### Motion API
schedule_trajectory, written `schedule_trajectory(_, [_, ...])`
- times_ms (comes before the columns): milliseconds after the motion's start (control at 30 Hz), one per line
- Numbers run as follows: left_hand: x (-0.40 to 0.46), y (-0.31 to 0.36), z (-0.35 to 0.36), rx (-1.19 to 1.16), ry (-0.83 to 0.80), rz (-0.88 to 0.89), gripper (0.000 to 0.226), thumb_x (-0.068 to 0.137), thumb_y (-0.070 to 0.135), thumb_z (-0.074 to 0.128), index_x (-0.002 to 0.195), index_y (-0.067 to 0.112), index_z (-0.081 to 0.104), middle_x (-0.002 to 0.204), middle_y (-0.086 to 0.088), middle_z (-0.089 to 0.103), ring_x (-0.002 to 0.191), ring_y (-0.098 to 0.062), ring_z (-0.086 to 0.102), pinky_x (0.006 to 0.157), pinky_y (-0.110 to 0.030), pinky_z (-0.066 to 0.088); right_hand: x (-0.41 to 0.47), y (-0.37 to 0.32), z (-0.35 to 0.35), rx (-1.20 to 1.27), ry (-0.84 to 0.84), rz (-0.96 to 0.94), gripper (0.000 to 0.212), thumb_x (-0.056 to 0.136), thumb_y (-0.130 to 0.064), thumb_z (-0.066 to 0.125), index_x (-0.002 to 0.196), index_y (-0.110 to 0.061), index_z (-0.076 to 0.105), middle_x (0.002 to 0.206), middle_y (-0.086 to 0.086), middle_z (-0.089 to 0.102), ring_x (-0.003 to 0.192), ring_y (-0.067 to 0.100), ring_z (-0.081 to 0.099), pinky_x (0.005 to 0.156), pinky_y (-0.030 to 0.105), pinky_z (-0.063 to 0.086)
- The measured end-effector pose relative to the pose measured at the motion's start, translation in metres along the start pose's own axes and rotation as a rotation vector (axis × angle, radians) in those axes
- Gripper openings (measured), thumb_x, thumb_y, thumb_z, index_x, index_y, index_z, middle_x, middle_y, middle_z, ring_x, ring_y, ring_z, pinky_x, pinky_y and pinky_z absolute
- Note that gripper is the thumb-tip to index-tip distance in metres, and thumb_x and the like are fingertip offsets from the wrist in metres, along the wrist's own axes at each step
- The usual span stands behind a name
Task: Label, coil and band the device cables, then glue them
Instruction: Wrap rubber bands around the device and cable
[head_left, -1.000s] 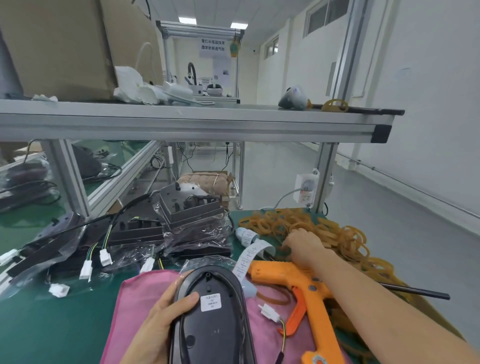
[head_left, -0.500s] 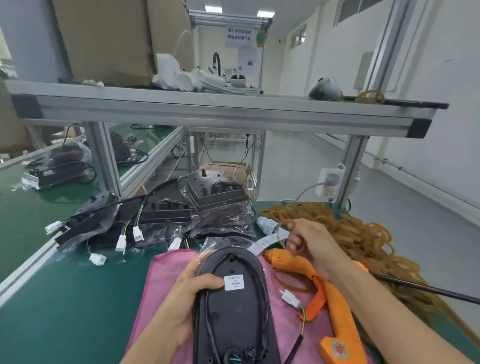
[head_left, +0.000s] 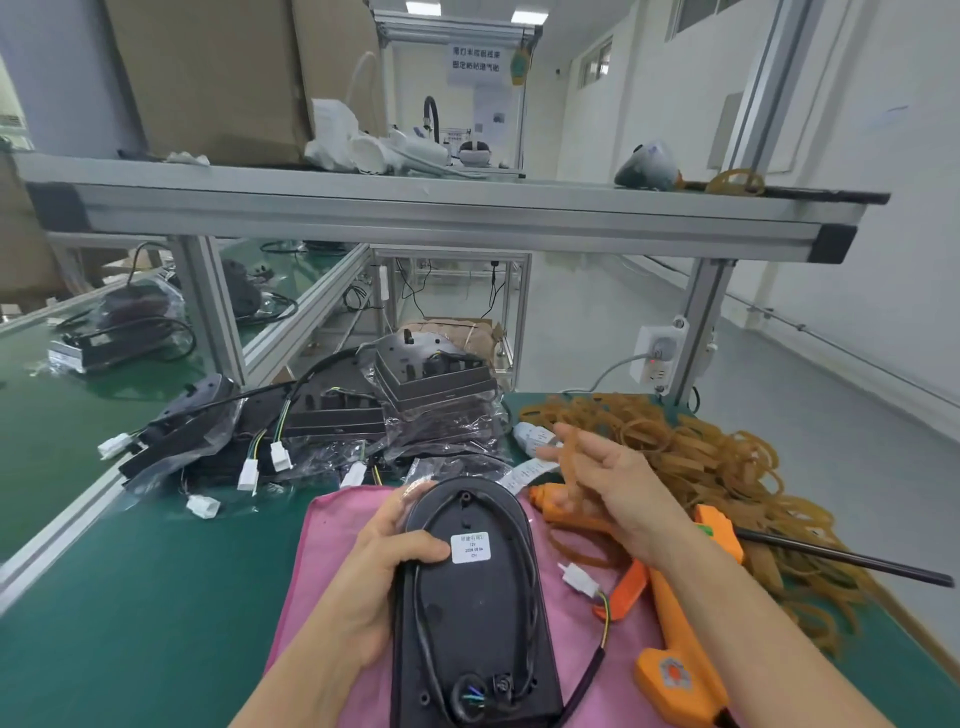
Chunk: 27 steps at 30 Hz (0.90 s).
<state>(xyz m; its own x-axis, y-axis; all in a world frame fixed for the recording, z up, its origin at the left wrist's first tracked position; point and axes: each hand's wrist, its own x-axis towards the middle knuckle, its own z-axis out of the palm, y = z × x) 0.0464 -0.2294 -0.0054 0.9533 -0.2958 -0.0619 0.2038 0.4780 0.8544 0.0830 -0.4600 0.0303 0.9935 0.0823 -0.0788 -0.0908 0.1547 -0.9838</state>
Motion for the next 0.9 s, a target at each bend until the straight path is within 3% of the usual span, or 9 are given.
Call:
schedule_trajectory(100, [-0.001,-0.001,-0.001,-0.04,0.025,0.008,0.059,0.047,-0.008,0.063,0.099,0.018,0.072,0.094,-0.017,0.072,0.068,-0.028,0.068,0.054,-0.033,0.057,-0.002,0.005,-0.016,-0.16,-0.064,0.114,0.061,0.08,-0.03,0.071,0.131,-0.001,0.054,0.124,0.021,0.063,0.082,0.023,0.072,0.08,0.034,0.057])
schedule_trajectory(200, [-0.002,0.0,0.001,-0.025,0.019,0.006,0.066,0.042,-0.005,0.068,0.104,0.018,0.07,0.099,-0.018,0.071,0.073,-0.029,0.068,0.058,-0.036,0.058,-0.01,0.002,-0.021,-0.094,-0.355,0.262,0.105,0.057,-0.044,0.09,0.134,0.011,0.044,0.138,0.032,0.046,0.122,0.037,0.055,0.094,0.035,0.049])
schedule_trajectory(367, [-0.005,0.001,0.008,0.011,0.04,0.029,0.057,0.048,-0.006,0.066,0.097,0.022,0.073,0.101,-0.016,0.07,0.076,-0.027,0.068,0.062,-0.035,0.058,-0.017,-0.012,-0.002,-0.219,-0.713,0.247,0.073,0.08,-0.028,0.076,0.132,0.012,0.044,0.106,0.006,0.065,0.101,0.016,0.06,0.097,0.035,0.048])
schedule_trajectory(467, [-0.006,0.003,0.011,0.029,0.067,0.06,0.054,0.051,-0.006,0.064,0.096,0.023,0.074,0.097,-0.016,0.072,0.073,-0.026,0.068,0.059,-0.032,0.057,-0.017,-0.018,0.009,-0.311,-0.65,0.209,0.062,0.083,-0.007,0.064,0.129,0.023,0.035,0.132,0.039,0.046,0.115,0.028,0.049,0.114,0.051,0.031])
schedule_trajectory(533, [-0.006,0.005,0.013,0.028,0.058,0.076,0.055,0.052,-0.006,0.063,0.097,0.024,0.073,0.095,-0.017,0.073,0.072,-0.026,0.069,0.058,-0.031,0.057,-0.017,-0.019,0.016,-0.337,-0.606,0.163,0.055,0.085,-0.002,0.061,0.129,0.022,0.038,0.136,0.039,0.042,0.116,0.026,0.049,0.114,0.048,0.032])
schedule_trajectory(633, [-0.006,0.008,0.013,0.066,0.024,0.089,0.056,0.054,-0.005,0.063,0.1,0.024,0.073,0.097,-0.018,0.072,0.074,-0.026,0.069,0.06,-0.031,0.057,-0.016,-0.018,0.031,-0.436,-0.531,0.098,0.041,0.083,-0.001,0.068,0.121,0.007,0.056,0.111,0.016,0.066,0.1,0.017,0.062,0.093,0.027,0.051])
schedule_trajectory(700, [-0.006,0.008,0.012,0.09,0.013,0.088,0.054,0.056,-0.005,0.062,0.1,0.025,0.073,0.098,-0.017,0.072,0.074,-0.026,0.068,0.06,-0.031,0.057,-0.014,-0.016,0.04,-0.543,-0.443,0.062,0.037,0.081,-0.005,0.074,0.112,0.009,0.058,0.09,0.008,0.064,0.082,0.012,0.06,0.078,0.024,0.05])
schedule_trajectory(833, [-0.008,0.01,0.013,0.166,0.026,0.085,0.054,0.057,0.002,0.064,0.107,0.023,0.067,0.107,-0.014,0.07,0.083,-0.021,0.068,0.066,-0.027,0.056,-0.014,-0.007,0.045,-0.548,-0.343,-0.012,0.016,0.079,-0.01,0.077,0.088,-0.008,0.065,0.071,-0.007,0.065,0.071,0.007,0.061,0.068,0.021,0.049])
schedule_trajectory(900, [-0.006,0.016,0.019,0.424,0.153,0.197,0.055,0.056,0.017,0.069,0.11,0.026,0.062,0.117,0.0,0.065,0.097,-0.006,0.064,0.078,-0.016,0.05,-0.016,-0.004,0.045,-0.485,-0.339,-0.029,0.013,0.079,-0.007,0.076,0.086,-0.014,0.067,0.071,-0.008,0.068,0.071,0.007,0.063,0.068,0.02,0.05])
